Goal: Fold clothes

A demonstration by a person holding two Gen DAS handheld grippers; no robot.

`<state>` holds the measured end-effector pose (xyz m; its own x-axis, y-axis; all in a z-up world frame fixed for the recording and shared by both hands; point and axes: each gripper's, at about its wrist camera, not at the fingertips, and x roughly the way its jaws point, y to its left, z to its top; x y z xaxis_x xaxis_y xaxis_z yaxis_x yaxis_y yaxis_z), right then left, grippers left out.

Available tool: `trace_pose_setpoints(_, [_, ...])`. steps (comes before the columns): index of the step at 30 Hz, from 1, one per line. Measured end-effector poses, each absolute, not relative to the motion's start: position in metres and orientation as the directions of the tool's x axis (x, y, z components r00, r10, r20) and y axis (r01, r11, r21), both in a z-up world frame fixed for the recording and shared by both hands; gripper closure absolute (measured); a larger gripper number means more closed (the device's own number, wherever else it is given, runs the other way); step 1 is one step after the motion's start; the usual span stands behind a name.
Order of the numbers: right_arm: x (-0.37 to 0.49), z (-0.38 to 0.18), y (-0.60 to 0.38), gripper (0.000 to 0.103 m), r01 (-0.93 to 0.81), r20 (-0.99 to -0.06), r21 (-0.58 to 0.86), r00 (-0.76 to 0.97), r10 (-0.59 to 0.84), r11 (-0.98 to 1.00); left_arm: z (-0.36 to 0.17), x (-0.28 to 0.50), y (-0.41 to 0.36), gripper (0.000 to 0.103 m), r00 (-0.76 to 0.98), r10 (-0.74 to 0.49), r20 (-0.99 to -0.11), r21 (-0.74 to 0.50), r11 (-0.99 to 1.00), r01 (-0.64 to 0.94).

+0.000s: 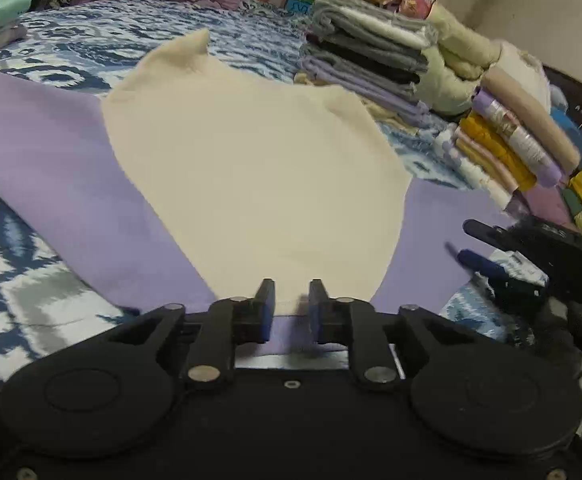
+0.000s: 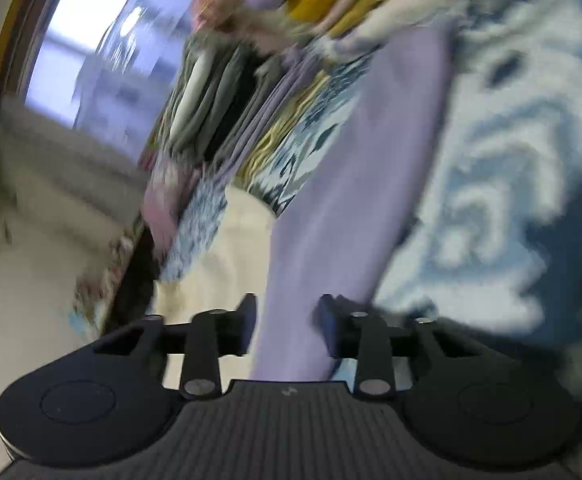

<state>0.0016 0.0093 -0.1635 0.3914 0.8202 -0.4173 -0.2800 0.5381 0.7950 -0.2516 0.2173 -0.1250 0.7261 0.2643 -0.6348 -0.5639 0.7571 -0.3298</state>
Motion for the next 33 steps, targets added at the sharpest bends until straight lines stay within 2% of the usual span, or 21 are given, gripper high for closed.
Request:
trace_pose_setpoints(2, [0.022,-0.17,-0.004,0.099,-0.191,-0.456,0.793,0.443,0.772,0.578,-0.128,-0.248,0.218,0.086,0.721,0.271,-0.638,-0.312,0.765,-0.564])
trace_pose_setpoints(4, [0.034,-0.174,-0.037,0.1,-0.08,-0.462,0.811,0.518,0.72,0.579,-0.13,-0.248,0.218,0.085,0.724,0.271,-0.634,-0.308,0.77,-0.559])
trace_pose_setpoints(6, [0.048,-0.171,-0.06,0.095,-0.032,-0.45,0.818,0.588,0.672,0.575,-0.131,-0.247,0.221,0.084,0.729,0.263,-0.632,-0.327,0.762,-0.559])
trace_pose_setpoints(7, [0.053,-0.169,-0.069,0.087,-0.023,-0.431,0.829,0.612,0.663,0.559,-0.132,-0.247,0.222,0.082,0.731,0.259,-0.631,-0.338,0.757,-0.56])
trace_pose_setpoints(8, [0.058,-0.167,-0.073,0.075,-0.026,-0.407,0.841,0.628,0.663,0.54,-0.132,-0.246,0.222,0.08,0.735,0.255,-0.628,-0.343,0.757,-0.556])
trace_pose_setpoints(10, [0.065,-0.164,-0.073,0.065,-0.055,-0.356,0.865,0.635,0.686,0.499,-0.133,-0.245,0.22,0.071,0.744,0.247,-0.621,-0.35,0.762,-0.545])
trace_pose_setpoints(13, [0.083,-0.165,-0.061,0.065,-0.082,-0.352,0.863,0.609,0.711,0.498,-0.132,-0.244,0.218,0.063,0.758,0.235,-0.608,-0.358,0.771,-0.526])
trace_pose_setpoints(15, [0.096,-0.167,-0.068,0.07,-0.019,-0.409,0.837,0.642,0.648,0.546,-0.132,-0.245,0.219,0.063,0.765,0.231,-0.601,-0.367,0.77,-0.521])
trace_pose_setpoints(16, [0.102,-0.169,-0.074,0.083,0.019,-0.428,0.832,0.658,0.62,0.554,-0.131,-0.246,0.22,0.063,0.77,0.228,-0.596,-0.377,0.767,-0.52])
trace_pose_setpoints(17, [0.106,-0.172,-0.08,0.085,0.047,-0.429,0.839,0.669,0.607,0.542,-0.131,-0.248,0.222,0.063,0.774,0.228,-0.591,-0.39,0.759,-0.521])
trace_pose_setpoints(19, [0.111,-0.173,-0.09,0.083,0.092,-0.441,0.839,0.692,0.571,0.536,-0.13,-0.249,0.225,0.063,0.78,0.233,-0.58,-0.412,0.742,-0.528])
trace_pose_setpoints(21, [0.108,-0.162,-0.092,0.073,0.074,-0.439,0.817,0.723,0.533,0.572,-0.131,-0.248,0.226,0.063,0.782,0.234,-0.578,-0.415,0.741,-0.529])
trace_pose_setpoints(22, [0.107,-0.158,-0.089,0.065,0.045,-0.416,0.822,0.728,0.545,0.568,-0.131,-0.247,0.227,0.063,0.782,0.234,-0.578,-0.415,0.741,-0.528])
trace_pose_setpoints(25, [0.112,-0.149,-0.072,0.058,-0.039,-0.372,0.829,0.706,0.602,0.558,-0.132,-0.245,0.229,0.062,0.783,0.234,-0.577,-0.415,0.741,-0.528])
trace_pose_setpoints(28, [0.13,-0.153,-0.045,0.057,-0.088,-0.36,0.848,0.627,0.691,0.522,-0.133,-0.245,0.228,0.061,0.787,0.235,-0.571,-0.409,0.75,-0.52])
trace_pose_setpoints(30, [0.142,-0.158,-0.03,0.049,-0.102,-0.362,0.859,0.571,0.737,0.502,-0.133,-0.245,0.229,0.061,0.79,0.233,-0.567,-0.413,0.749,-0.518])
trace_pose_setpoints(31, [0.15,-0.161,-0.026,0.051,-0.091,-0.384,0.852,0.561,0.733,0.515,-0.133,-0.245,0.23,0.061,0.792,0.233,-0.565,-0.415,0.749,-0.517])
trace_pose_setpoints(32, [0.158,-0.164,-0.023,0.06,-0.082,-0.408,0.837,0.564,0.718,0.54,-0.133,-0.244,0.23,0.061,0.793,0.234,-0.563,-0.416,0.748,-0.516])
trace_pose_setpoints(33, [0.163,-0.164,-0.021,0.065,-0.078,-0.43,0.82,0.57,0.7,0.567,-0.133,-0.244,0.231,0.061,0.793,0.234,-0.563,-0.416,0.749,-0.516])
